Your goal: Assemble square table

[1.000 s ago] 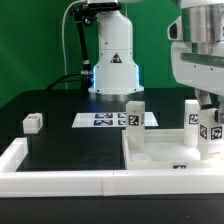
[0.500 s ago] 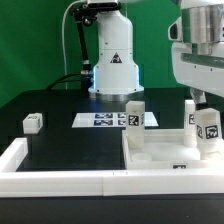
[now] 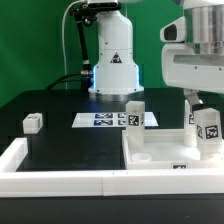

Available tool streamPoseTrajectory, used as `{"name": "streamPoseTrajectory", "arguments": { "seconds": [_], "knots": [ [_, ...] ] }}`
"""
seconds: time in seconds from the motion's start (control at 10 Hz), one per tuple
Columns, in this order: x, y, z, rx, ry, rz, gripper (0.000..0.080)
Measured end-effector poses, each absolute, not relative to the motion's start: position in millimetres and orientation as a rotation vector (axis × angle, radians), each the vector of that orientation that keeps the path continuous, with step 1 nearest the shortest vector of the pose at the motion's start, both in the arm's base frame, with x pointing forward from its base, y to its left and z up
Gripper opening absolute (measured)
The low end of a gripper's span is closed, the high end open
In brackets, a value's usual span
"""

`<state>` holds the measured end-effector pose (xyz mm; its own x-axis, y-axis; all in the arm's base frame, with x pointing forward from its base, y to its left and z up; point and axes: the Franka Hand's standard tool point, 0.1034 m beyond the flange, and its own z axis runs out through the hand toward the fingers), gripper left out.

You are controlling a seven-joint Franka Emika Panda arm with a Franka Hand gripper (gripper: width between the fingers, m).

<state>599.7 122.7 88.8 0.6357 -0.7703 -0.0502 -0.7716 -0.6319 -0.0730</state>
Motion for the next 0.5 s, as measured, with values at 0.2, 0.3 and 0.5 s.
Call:
{"name": "streamPoseTrajectory", "arguments": {
  "seconds": [0.2, 0.3, 0.5],
  "knots": [
    [598.0, 117.8, 85.3, -2.870, 1.047, -0.005, 0.0649],
    [597.7, 117.2, 84.3, -2.903, 0.952, -0.016, 0.0649],
    [597.0, 117.2, 82.8, -2.981, 0.706, -0.026, 0.0649]
  ]
}}
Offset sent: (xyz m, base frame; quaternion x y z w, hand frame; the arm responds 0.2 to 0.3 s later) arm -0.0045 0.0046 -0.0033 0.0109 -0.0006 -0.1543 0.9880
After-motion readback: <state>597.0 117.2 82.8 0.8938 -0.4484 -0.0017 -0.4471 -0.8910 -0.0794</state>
